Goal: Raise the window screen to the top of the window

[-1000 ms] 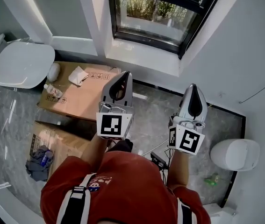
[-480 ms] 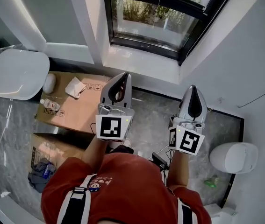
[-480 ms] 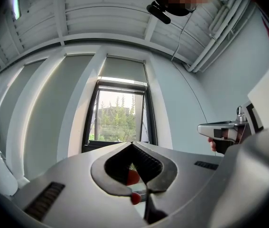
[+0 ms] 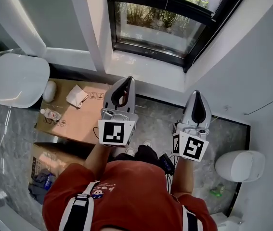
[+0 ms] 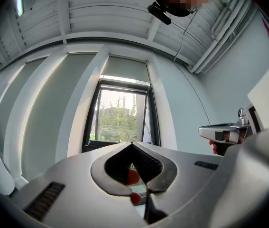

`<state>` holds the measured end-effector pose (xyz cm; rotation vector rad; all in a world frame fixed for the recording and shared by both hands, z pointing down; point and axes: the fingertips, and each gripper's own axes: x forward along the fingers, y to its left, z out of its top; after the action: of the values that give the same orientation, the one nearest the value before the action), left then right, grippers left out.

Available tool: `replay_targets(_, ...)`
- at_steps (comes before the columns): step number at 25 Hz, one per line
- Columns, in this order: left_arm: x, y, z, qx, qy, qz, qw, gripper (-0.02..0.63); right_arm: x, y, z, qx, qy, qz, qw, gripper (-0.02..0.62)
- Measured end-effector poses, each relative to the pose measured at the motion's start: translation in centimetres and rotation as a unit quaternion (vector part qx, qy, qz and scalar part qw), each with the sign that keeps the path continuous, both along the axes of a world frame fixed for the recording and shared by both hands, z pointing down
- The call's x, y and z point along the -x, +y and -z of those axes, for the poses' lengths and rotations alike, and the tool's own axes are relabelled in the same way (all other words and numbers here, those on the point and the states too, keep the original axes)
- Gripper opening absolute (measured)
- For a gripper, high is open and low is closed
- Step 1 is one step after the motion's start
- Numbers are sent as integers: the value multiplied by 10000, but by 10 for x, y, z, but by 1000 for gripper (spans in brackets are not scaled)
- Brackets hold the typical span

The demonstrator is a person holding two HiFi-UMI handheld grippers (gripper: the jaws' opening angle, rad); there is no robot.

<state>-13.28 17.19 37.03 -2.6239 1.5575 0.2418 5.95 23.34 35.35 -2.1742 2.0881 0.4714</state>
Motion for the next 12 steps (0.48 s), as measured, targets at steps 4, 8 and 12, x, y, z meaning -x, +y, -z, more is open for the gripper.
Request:
replay_targets(4,-9,-14,-10,-1,-54,-14,10000,6,-6,-13,-11,25,2,-23,10000,9)
replay_targets(8,-20,-34,-14,-28,-141,-34,9999,6,-15,-35,-15,-11,-26,-10,10000,9)
replay_targets(12,-34,-64,-13,-3,-191,-43,9998,6,-30,-65,-13,-11,-71,-27,10000,9)
